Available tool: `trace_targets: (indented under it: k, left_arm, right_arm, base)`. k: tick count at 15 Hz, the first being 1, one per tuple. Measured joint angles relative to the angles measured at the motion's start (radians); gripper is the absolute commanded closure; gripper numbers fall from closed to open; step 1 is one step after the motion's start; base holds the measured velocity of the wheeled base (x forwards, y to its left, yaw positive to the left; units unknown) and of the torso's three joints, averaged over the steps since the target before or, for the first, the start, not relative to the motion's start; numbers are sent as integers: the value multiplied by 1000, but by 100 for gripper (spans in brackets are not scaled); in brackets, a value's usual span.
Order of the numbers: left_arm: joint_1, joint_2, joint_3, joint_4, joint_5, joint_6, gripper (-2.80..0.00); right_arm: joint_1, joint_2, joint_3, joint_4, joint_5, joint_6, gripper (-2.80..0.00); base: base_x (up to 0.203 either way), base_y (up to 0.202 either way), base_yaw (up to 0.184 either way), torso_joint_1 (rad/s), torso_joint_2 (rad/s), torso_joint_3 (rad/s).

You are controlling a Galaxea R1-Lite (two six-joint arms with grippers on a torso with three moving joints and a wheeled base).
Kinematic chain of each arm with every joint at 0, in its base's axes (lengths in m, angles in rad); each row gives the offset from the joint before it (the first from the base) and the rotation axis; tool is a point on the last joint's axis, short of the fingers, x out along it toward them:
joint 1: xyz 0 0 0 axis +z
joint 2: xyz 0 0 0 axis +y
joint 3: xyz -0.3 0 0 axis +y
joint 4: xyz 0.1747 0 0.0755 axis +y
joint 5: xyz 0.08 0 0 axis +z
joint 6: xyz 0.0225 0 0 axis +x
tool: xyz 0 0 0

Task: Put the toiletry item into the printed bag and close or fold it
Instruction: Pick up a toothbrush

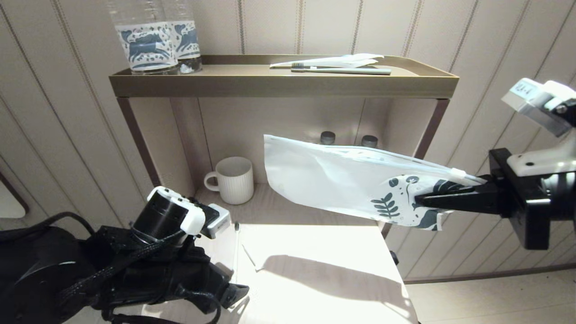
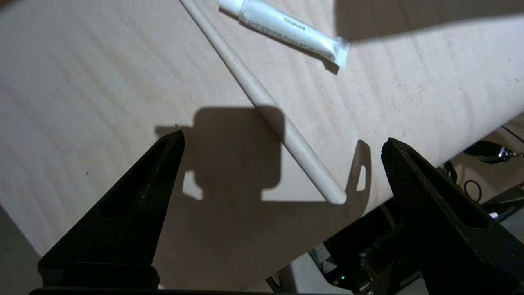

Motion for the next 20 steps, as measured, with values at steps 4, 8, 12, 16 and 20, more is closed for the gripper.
trace_targets:
  k: [4,8,12,16,20]
  left_arm:
    - [-6,79,-30,-44,10,0,-280]
    - [-5,100,-30,-43,28,3,-280]
    - [-5,101,-19,-42,58,-8,-280]
    - [-5,118,-20,-41,78,-38,0]
    - [-6,125,-31,-39,80,-44,0]
  right_arm:
    - [-27,6,-6,0,26,0,0]
    - [-40,9,-8,1,38,0,0]
    - [-41,11,-9,1,38,0,0]
    - [-41,14,-9,1,38,0,0]
    - [-43,17,-12,0,38,-1,0]
  base:
    - [0,0,0,0,0,0]
    - [0,0,0,0,0,0]
    - [0,0,0,0,0,0]
    - [0,0,0,0,0,0]
    - [0,0,0,0,0,0]
